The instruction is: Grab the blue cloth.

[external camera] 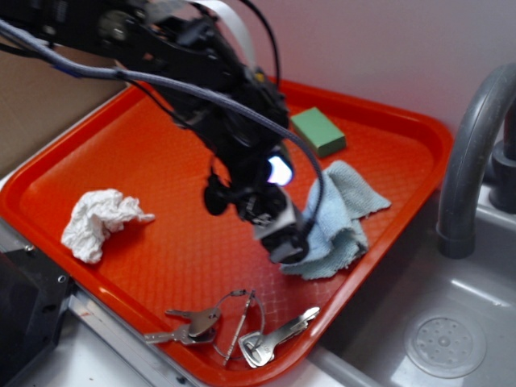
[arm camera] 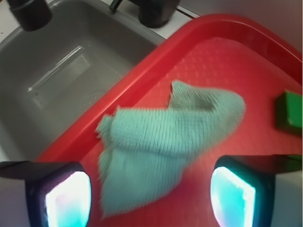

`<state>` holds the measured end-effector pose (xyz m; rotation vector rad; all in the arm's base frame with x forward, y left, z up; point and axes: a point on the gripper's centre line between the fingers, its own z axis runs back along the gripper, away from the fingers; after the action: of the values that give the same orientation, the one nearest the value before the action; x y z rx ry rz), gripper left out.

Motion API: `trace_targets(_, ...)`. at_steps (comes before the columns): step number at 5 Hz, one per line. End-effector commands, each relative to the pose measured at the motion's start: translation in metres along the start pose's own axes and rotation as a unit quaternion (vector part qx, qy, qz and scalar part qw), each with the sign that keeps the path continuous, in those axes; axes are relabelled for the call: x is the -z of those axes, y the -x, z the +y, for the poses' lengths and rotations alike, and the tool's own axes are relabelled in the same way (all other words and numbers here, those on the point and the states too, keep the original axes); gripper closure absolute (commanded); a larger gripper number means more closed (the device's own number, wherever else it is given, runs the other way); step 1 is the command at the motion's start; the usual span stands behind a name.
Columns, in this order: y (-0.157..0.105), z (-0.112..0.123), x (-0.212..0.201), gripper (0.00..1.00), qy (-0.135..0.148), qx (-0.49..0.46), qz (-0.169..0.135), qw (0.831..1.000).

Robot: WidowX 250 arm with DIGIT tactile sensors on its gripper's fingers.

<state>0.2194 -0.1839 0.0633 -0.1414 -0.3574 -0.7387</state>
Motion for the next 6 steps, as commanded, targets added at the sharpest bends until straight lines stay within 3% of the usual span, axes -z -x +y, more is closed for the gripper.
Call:
trace_targets(1, -0.037, -0.023, 0.047, 0.0, -0.037, 0.023, 0.034, 0.998)
trace_targets(2, -0.037, -0.014, 0.052, 1.0, -0.048, 0.007, 0.044, 0.998)
trace_targets(4, -0.023, 0.03, 0.015, 1.0, -0.031, -0.047, 0.043, 0.997)
trace_targets(5, -0.011, 0.047, -0.006, 1.0, -0.007, -0.093, 0.066, 0.993)
trace_targets(6, 0.015, 0.075, -0.054, 1.0, -0.006, -0.212, 0.119, 0.97)
